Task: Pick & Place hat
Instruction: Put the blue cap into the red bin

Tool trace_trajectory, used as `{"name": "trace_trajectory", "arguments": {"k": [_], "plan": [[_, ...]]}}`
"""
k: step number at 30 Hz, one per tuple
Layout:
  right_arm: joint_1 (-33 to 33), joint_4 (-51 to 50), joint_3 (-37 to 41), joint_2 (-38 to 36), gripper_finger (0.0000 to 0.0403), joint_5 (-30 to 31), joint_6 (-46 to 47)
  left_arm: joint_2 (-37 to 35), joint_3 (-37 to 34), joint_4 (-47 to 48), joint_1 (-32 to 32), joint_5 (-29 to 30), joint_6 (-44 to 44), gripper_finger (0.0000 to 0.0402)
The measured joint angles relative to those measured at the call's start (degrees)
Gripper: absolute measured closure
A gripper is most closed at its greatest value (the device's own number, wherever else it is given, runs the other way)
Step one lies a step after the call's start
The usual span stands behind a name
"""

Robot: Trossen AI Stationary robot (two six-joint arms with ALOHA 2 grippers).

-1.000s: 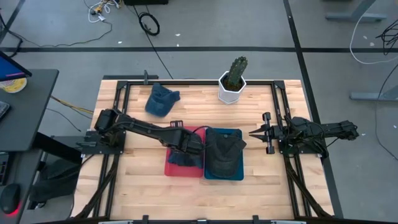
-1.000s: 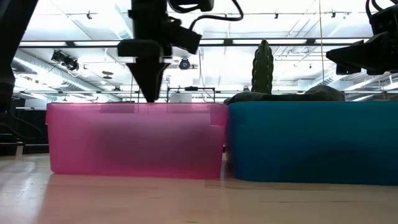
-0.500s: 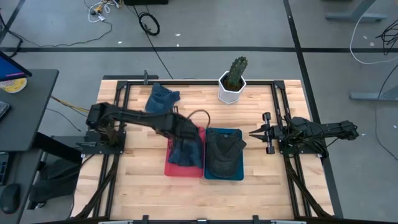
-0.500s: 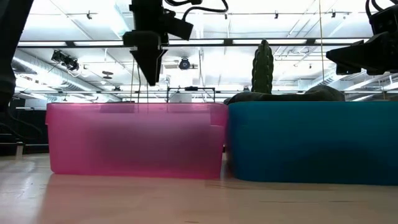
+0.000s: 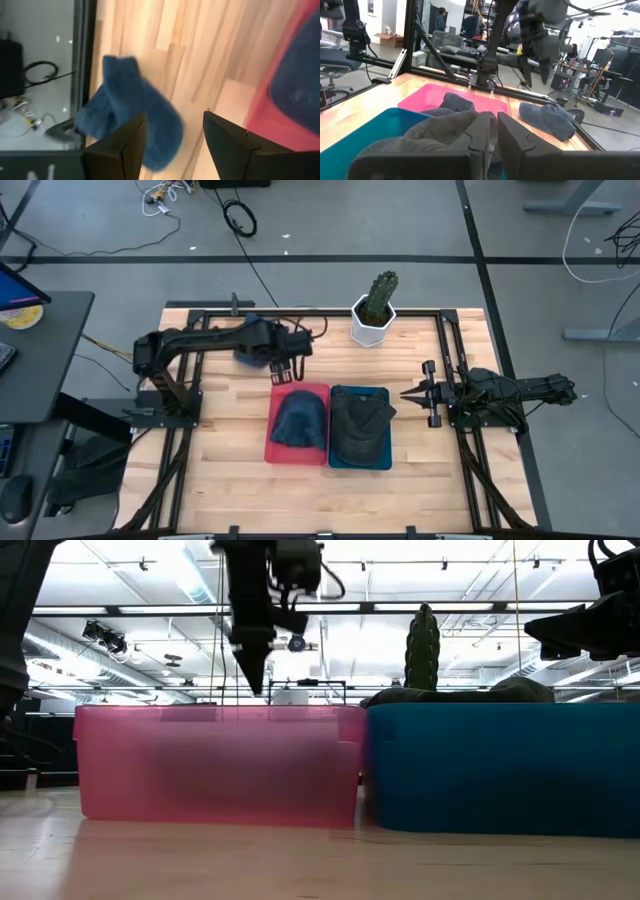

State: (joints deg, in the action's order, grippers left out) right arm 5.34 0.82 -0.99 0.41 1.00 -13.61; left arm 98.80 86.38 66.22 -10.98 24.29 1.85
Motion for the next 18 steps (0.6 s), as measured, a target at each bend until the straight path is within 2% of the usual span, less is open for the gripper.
{"name": "trace_trajectory", "arguments": {"k": [5, 14, 18], "plan": [[-0.02, 0.00, 0.00, 0.01, 0.0364, -0.01, 0.00, 0.09, -8.63, -10.42, -2.37, -2.59, 5.69, 0.0202], [-0.01, 0.00, 0.00, -0.01, 0.0364, 0.01, 0.00, -3.60, -14.13, -12.21, -8.82, -6.89, 13.27, 0.0202], [-0.01, 0.00, 0.00, 0.01, 0.0364, 0.01, -0.01, -6.28, -17.78, -15.07, -13.36, -11.64, 17.00, 0.0202]]}}
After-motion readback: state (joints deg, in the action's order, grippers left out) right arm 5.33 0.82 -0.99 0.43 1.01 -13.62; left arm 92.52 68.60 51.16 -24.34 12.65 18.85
